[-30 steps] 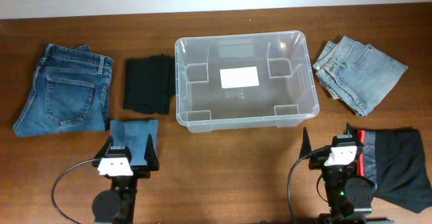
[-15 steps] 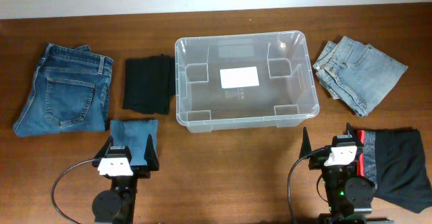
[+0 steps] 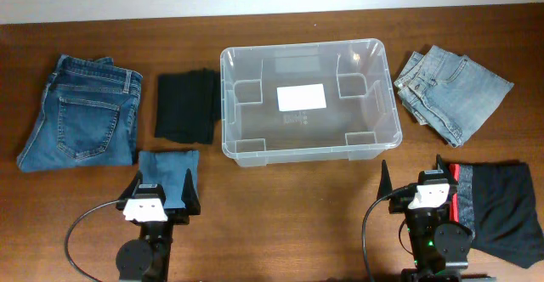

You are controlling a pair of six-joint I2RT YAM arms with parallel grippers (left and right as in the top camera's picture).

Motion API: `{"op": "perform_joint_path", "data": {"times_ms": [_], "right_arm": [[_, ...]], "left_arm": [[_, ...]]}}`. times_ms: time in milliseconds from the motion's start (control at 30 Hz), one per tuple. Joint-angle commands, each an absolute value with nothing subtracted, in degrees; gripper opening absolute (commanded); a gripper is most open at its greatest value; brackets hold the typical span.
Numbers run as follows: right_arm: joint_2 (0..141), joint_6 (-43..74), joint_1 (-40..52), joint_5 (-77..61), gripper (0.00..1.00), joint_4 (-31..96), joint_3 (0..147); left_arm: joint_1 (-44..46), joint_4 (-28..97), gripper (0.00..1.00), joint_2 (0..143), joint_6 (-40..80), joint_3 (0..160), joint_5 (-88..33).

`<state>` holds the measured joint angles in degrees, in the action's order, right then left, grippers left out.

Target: Pack container

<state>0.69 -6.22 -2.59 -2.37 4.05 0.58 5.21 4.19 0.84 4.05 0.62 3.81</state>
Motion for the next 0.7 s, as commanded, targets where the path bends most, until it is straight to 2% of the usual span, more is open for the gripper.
{"op": "perform_joint_path", "data": {"times_ms": [0, 333, 433, 500, 667], "right_arm": [[0.3, -5.9, -3.0, -1.7, 0.98, 4.3, 0.3], [0.3, -2.4, -3.0, -8.8, 0.98, 3.4, 0.3], [0.3, -2.4, -3.0, -14.3, 0.98, -1.5, 0.3], [0.3, 0.6, -3.0, -15.4, 0.98, -4.7, 1.4], [2.0, 9.4, -3.1, -11.4, 0.98, -2.1, 9.6]], "left_arm": [[4.9, 4.5, 0.99, 0.4, 3.1, 0.5, 3.4], [4.9, 4.6, 0.99, 0.4, 3.1, 0.5, 3.4], [4.9, 4.6, 0.99, 0.4, 3.1, 0.5, 3.4], [4.9, 4.6, 0.99, 0.4, 3.1, 0.5, 3.4], [4.9, 4.6, 0.99, 0.4, 3.1, 0.5, 3.4]]}}
